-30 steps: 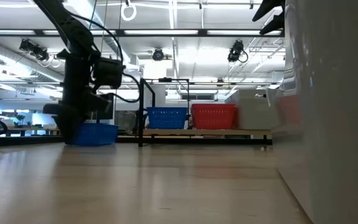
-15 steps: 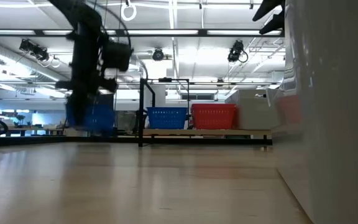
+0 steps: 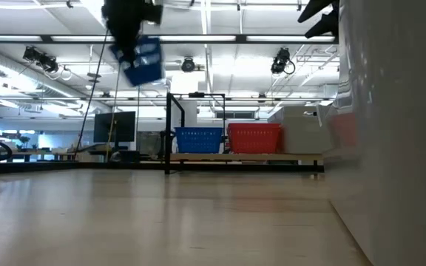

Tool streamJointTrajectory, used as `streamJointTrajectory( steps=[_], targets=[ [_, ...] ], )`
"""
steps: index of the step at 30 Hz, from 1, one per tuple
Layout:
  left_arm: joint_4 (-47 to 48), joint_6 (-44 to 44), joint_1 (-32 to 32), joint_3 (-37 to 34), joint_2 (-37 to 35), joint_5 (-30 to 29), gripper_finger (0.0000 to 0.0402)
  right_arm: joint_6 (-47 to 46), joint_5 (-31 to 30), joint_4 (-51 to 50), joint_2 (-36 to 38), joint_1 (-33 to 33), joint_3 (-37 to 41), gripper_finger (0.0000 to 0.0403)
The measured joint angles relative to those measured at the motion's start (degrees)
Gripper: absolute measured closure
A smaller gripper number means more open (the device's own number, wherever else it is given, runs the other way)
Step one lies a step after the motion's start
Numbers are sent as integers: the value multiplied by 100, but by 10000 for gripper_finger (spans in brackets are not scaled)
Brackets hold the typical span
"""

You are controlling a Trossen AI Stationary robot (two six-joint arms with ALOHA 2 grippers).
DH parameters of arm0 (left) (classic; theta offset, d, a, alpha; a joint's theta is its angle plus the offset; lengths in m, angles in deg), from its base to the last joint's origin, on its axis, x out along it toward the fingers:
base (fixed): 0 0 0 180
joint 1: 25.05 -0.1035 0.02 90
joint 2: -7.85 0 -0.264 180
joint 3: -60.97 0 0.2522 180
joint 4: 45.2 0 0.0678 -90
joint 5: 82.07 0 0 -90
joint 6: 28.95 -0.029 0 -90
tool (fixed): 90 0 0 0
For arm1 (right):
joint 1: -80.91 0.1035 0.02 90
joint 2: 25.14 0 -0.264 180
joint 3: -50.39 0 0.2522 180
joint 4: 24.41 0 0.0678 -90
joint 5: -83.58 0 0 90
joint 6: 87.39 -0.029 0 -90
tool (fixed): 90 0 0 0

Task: Stack baskets on shelf by color
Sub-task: Stack the top blue bin on the blue bin on the shelf

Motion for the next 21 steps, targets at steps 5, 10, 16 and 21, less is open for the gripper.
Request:
streamJointTrajectory(
  steps=[5,10,16,21],
  targets=[
    [-1105,-356,343,715,2,-133,400,118,0,207,0,0,0,215],
    [-2104,-625,474,730,80,-141,400,137,0,310,0,0,0,215],
    [-2445,-896,470,711,762,118,400,-237,45,326,2,0,0,215],
    [-2581,-1183,455,711,1343,122,397,-533,193,251,80,0,0,215]
  ],
)
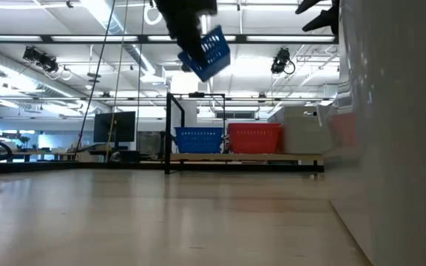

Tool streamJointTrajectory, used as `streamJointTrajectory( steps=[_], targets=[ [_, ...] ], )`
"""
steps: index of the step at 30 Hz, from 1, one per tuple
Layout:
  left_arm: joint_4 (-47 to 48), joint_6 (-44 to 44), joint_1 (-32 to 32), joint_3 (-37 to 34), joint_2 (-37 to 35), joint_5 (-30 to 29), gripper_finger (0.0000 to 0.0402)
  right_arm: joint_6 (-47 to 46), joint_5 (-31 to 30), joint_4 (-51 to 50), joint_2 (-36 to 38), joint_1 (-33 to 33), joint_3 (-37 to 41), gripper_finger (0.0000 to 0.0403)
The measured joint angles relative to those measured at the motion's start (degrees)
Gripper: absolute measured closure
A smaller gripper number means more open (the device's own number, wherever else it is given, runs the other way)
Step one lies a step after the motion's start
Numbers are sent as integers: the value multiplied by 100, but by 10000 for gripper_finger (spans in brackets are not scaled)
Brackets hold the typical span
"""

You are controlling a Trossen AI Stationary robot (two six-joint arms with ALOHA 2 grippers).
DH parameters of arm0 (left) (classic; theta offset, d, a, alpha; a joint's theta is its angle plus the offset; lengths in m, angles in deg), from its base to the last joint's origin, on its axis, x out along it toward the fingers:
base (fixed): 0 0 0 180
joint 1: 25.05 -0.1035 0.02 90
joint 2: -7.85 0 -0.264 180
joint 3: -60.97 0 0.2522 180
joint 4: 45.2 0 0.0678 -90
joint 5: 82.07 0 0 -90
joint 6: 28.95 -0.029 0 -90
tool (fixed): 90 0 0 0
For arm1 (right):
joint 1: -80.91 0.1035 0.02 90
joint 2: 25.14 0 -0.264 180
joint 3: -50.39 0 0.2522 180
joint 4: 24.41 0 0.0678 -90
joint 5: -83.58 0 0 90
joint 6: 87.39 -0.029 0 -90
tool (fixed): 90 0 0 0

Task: Stack baskets on shelf by color
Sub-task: Stack the top blue bin on the blue bin on the shelf

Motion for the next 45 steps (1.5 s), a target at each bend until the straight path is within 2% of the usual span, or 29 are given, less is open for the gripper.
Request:
streamJointTrajectory(
  steps=[6,17,35,39,45],
  targets=[
    [174,-205,-256,0,593,280,396,-374,27,-14,181,0,0,215],
    [586,-500,-538,-2,1367,277,394,-536,43,-10,362,95,0,215],
    [654,-496,-772,-2,1468,357,391,-492,-19,-14,359,256,0,215],
    [585,-454,-763,-2,1468,386,373,-482,-20,-14,357,254,0,215],
    [593,-453,-766,-2,1468,387,323,-473,-21,-14,357,254,0,215]
  ],
)
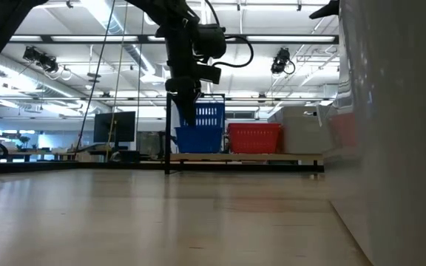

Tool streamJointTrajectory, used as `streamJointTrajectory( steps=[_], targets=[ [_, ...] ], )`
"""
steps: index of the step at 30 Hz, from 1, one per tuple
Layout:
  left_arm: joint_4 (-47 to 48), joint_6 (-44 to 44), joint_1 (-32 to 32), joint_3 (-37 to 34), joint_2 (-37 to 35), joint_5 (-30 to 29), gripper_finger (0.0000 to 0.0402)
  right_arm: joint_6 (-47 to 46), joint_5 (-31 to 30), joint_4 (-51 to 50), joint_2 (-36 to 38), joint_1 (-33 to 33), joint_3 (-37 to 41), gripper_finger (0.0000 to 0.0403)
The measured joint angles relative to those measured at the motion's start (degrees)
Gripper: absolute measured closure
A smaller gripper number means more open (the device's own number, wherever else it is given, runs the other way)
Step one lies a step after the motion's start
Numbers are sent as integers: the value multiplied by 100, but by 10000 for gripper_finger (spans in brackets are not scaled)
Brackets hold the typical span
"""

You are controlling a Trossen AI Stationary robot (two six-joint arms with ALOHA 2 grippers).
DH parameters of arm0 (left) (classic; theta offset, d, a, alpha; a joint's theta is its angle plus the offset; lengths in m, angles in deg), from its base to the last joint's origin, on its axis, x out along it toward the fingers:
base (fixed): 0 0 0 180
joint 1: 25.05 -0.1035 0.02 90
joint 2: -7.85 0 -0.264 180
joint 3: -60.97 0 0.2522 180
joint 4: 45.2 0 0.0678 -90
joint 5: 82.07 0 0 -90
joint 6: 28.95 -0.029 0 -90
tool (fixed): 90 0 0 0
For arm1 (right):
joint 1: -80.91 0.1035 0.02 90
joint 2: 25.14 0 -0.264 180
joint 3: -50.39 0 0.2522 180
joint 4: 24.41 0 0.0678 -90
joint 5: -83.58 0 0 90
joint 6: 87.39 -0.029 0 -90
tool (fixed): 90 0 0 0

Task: Stack baskets on shelf by color
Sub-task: Stack the top blue bin on the blue bin on the shelf, then stack the red bin on the red bin on the shelf

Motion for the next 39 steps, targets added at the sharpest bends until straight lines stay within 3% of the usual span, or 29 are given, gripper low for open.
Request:
streamJointTrajectory(
  steps=[8,18,21,25,31,39],
  targets=[
    [5,329,32,0,0,-4,278,5,-3,0,0,0,0,215],
    [145,455,259,31,-17,-153,275,92,-24,-2,0,-2,0,215],
    [507,650,386,331,-51,-105,275,95,-14,-2,0,0,0,215],
    [1152,997,667,1042,-190,516,274,108,7,-60,3,0,0,215],
    [1881,2017,1407,1995,-563,720,281,98,371,-707,7,0,0,215],
    [2544,4145,2707,2131,-884,704,281,500,885,-1257,-69,360,4,215]
  ],
)
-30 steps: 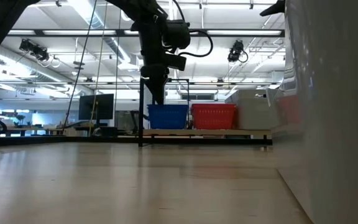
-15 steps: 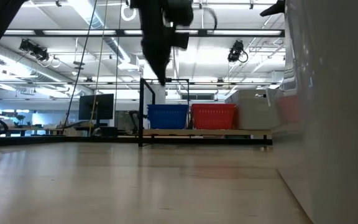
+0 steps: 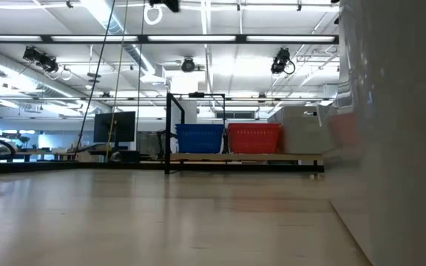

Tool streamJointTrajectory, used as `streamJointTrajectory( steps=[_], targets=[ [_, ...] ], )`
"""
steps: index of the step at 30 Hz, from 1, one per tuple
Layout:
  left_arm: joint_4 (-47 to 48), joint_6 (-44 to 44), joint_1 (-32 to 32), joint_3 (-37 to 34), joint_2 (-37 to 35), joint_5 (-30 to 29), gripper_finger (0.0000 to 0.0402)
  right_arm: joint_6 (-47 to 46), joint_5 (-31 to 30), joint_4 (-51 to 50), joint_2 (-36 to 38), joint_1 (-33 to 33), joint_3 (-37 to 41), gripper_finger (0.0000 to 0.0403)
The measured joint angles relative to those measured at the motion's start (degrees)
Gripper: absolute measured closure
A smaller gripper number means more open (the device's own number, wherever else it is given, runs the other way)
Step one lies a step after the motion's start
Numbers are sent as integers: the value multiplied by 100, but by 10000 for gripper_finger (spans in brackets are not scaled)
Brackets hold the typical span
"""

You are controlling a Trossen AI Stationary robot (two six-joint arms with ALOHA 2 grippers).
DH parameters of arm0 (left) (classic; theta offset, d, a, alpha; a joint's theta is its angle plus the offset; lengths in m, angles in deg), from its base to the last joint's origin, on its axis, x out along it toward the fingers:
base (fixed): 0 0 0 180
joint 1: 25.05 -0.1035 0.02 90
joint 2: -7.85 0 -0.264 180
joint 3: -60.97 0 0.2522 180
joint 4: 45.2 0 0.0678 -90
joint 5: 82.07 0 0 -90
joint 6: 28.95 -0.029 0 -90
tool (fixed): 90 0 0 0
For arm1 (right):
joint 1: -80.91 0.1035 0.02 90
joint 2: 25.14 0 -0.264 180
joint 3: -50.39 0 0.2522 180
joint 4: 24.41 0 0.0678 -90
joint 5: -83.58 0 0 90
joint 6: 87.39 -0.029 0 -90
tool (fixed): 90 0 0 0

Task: Stack baskets on shelf by color
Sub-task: Stack the red bin on the red bin on the shelf

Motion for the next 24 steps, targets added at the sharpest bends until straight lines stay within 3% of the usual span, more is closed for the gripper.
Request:
streamJointTrajectory(
  steps=[11,16,20,24],
  targets=[
    [603,3837,2147,-374,32,-152,231,749,-4,99,-274,1014,0,215],
    [667,5086,2980,-990,37,299,199,844,-7,167,-302,1243,0,215],
    [242,5708,3421,-1568,38,633,174,895,-23,193,-298,1374,0,215],
    [-753,6253,3605,-2157,38,788,158,955,-139,208,-298,1452,0,215]
  ],
)
